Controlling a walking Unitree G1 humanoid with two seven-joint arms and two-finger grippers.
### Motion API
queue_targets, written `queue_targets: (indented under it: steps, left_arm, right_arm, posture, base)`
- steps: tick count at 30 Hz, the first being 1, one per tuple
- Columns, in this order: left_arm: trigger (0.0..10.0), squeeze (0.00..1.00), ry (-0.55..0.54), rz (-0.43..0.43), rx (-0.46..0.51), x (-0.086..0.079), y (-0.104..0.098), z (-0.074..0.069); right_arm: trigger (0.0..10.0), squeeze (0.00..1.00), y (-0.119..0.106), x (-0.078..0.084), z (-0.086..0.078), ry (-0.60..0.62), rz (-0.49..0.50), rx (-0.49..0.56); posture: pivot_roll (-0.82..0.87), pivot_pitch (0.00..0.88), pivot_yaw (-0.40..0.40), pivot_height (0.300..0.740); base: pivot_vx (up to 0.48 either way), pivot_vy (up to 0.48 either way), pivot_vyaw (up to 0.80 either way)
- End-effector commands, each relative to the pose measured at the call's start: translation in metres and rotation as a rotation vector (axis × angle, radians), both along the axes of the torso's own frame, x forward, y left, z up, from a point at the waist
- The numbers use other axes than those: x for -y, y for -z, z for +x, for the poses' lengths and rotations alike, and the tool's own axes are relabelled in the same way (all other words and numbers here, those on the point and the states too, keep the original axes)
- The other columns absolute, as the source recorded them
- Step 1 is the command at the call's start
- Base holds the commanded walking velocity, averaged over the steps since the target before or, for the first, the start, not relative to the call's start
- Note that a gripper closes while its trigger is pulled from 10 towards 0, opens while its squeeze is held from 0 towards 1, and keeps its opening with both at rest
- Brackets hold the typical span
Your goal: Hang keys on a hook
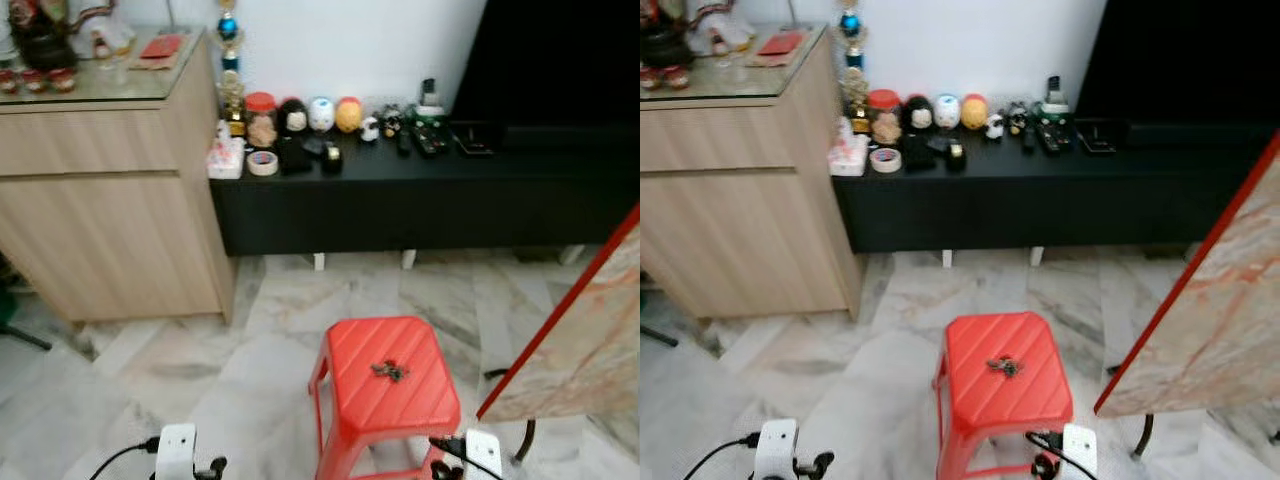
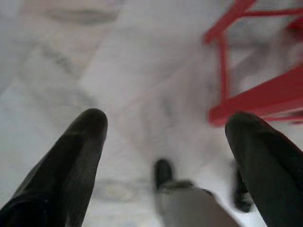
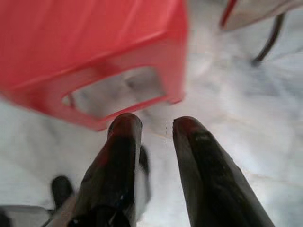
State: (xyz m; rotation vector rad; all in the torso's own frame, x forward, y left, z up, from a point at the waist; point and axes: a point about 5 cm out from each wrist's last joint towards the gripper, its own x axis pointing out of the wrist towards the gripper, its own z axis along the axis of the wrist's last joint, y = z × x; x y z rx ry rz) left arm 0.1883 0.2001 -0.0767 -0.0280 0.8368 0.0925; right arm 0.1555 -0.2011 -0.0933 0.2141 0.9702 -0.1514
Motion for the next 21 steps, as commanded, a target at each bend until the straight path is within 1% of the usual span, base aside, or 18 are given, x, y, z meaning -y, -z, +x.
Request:
queue_targets:
  steps: [1, 9, 17, 21]
  left_arm:
    - [10.0, 0.00, -0.008, 0.028, -0.005, -0.0110, -0.0006, -0.0027]
    - [10.0, 0.00, -0.010, 0.033, -0.013, -0.0137, 0.0001, -0.0050]
    - [10.0, 0.00, -0.014, 0.034, -0.021, -0.0158, 0.0008, -0.0071]
    - [10.0, 0.00, -0.010, 0.032, -0.028, -0.0122, 0.0019, -0.0073]
  right_arm:
    - [10.0, 0.00, -0.0024, -0.0054, 0.0077, -0.010, 0.008, 0.020]
    - [10.0, 0.00, -0.0023, -0.0055, 0.0075, -0.007, 0.011, 0.022]
    - [10.0, 0.00, -0.0027, -0.0051, 0.0079, -0.001, 0.006, 0.032]
    - [10.0, 0.00, -0.0030, -0.0047, 0.0082, 0.005, 0.004, 0.037]
  posture:
    - [0.00, 0.000, -0.056, 0.740]
    - [0.00, 0.000, -0.055, 0.740]
    - [0.00, 0.000, -0.055, 0.740]
    - [0.00, 0.000, -0.056, 0.740]
  base:
    - [0.337, 0.000, 0.00]
    - [0.292, 0.000, 0.00]
    - [0.000, 0.000, 0.00]
    - [0.000, 0.000, 0.00]
